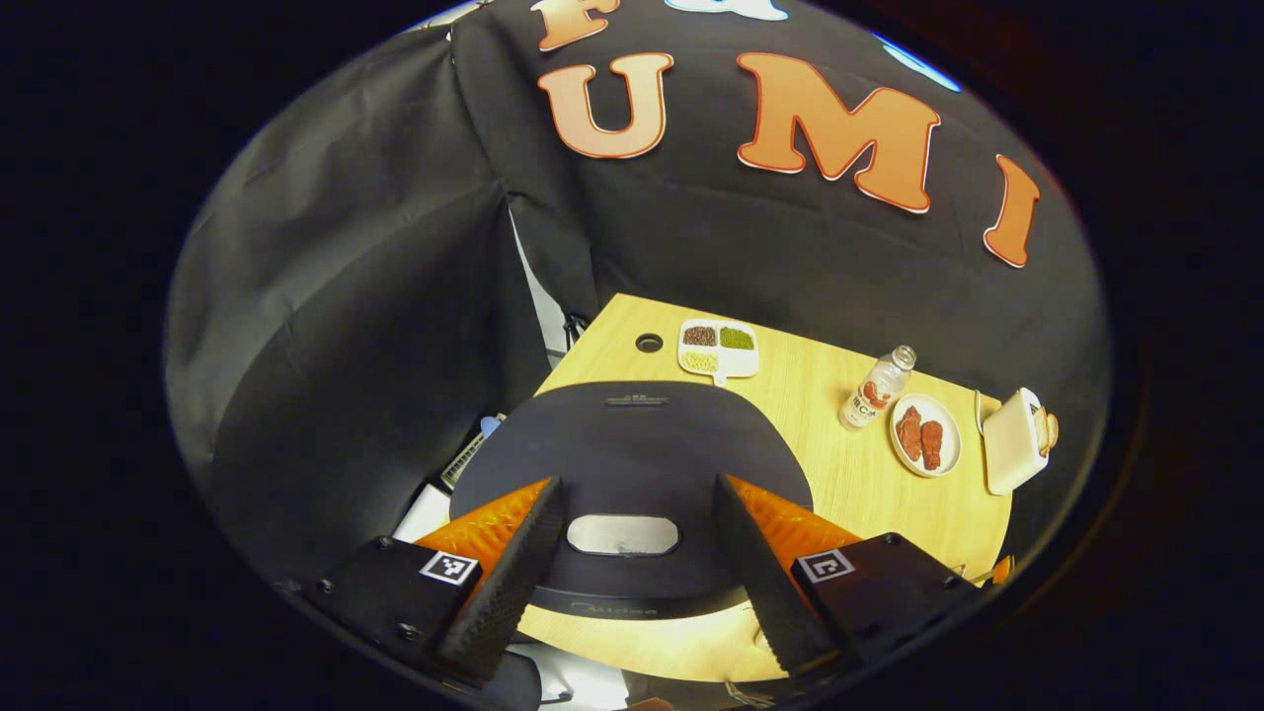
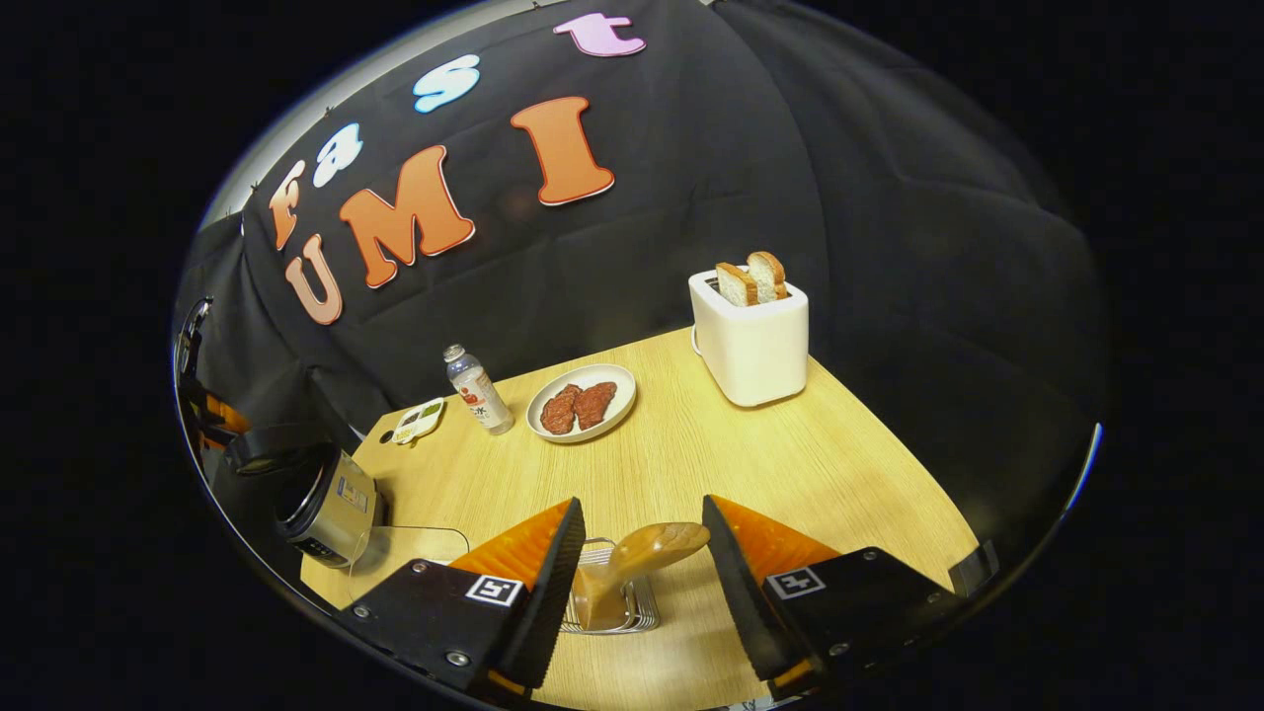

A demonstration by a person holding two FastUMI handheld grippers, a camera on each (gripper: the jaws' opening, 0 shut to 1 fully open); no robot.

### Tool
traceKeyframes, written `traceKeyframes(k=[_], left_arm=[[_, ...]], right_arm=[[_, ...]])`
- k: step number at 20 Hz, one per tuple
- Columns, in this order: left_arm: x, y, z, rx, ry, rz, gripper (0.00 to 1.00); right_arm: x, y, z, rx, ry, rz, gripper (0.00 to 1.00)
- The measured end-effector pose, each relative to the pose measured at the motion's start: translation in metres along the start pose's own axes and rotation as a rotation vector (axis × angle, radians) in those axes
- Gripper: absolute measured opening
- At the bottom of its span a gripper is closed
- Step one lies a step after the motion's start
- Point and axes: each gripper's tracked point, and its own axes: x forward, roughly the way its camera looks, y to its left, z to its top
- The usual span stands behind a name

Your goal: Close the left gripper, press the button to open the rice cooker; take a wooden spoon from the chopstick holder with the right hand, scoop a spoonful of rice and pour it into the rice cooker, then put the wooden spoon back into the chopstick holder.

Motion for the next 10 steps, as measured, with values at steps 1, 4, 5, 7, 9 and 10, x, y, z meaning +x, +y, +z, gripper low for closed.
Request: traceKeyframes(k=[1,4,5,7,9,10], left_arm=[[0.003,0.0,-0.009,-0.004,0.025,-0.003,0.98],[0.013,0.001,-0.032,-0.013,0.104,-0.005,0.98],[0.018,0.002,-0.041,-0.016,0.128,-0.005,0.99],[0.024,0.001,-0.052,-0.019,0.168,-0.008,0.99],[0.031,0.0,-0.062,-0.019,0.211,-0.012,0.98],[0.034,0.002,-0.066,-0.022,0.236,-0.014,0.99]], right_arm=[[0.001,0.0,0.0,-0.004,0.0,-0.001,0.76],[0.001,0.0,0.0,-0.002,0.0,-0.001,0.77],[0.001,0.0,0.001,0.001,0.002,0.002,0.77],[0.002,0.0,0.001,0.005,0.002,0.002,0.77],[0.002,0.0,0.002,-0.003,0.001,-0.001,0.77],[0.002,0.001,0.002,-0.008,0.001,0.001,0.77]])
